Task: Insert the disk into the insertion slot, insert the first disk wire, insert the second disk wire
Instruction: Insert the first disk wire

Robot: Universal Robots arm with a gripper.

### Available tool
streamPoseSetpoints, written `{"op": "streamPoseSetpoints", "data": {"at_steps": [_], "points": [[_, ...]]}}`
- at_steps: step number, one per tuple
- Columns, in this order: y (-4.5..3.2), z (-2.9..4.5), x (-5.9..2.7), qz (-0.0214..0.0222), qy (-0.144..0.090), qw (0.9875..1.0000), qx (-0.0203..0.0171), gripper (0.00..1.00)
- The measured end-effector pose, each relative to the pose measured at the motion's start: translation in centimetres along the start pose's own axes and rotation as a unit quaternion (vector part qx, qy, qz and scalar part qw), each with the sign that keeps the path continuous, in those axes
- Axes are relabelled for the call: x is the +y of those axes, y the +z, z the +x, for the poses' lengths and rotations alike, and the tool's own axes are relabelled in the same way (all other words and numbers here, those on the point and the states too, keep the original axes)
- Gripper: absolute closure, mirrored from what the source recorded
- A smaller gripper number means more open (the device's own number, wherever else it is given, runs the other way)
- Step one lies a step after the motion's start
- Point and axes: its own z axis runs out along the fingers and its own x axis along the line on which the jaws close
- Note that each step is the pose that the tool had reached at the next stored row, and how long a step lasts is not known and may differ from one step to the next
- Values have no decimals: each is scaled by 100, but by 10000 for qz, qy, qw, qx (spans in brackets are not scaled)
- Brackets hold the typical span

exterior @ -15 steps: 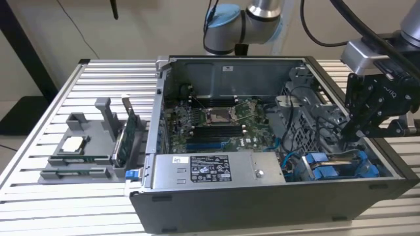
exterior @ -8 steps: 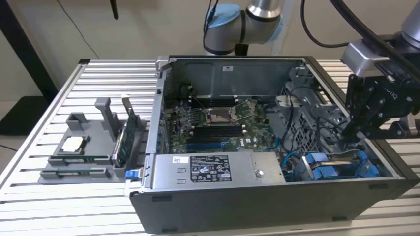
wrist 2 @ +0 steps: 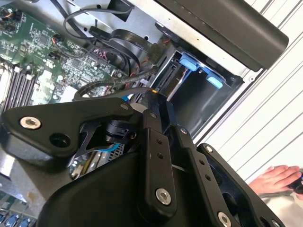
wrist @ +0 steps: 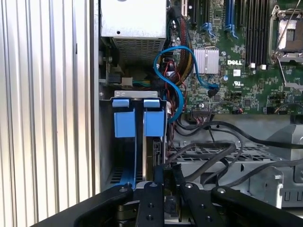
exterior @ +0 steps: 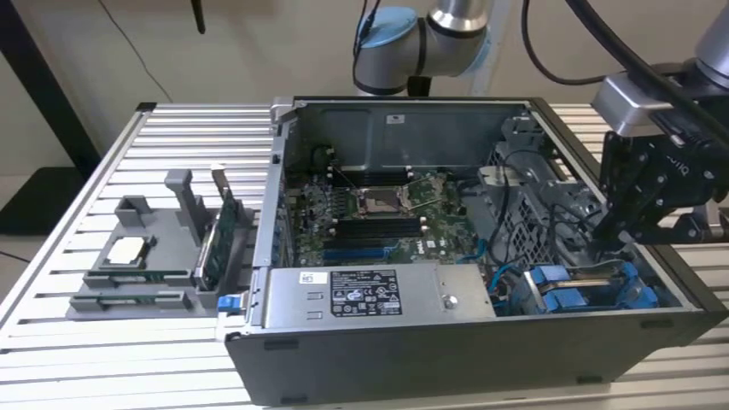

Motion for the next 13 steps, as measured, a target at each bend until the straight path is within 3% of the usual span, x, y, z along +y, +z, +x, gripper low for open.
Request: {"op": "streamPoseSetpoints", "data": {"at_steps": [13], "points": [[115,28,-37,-24,2,10000,1,81]]}}
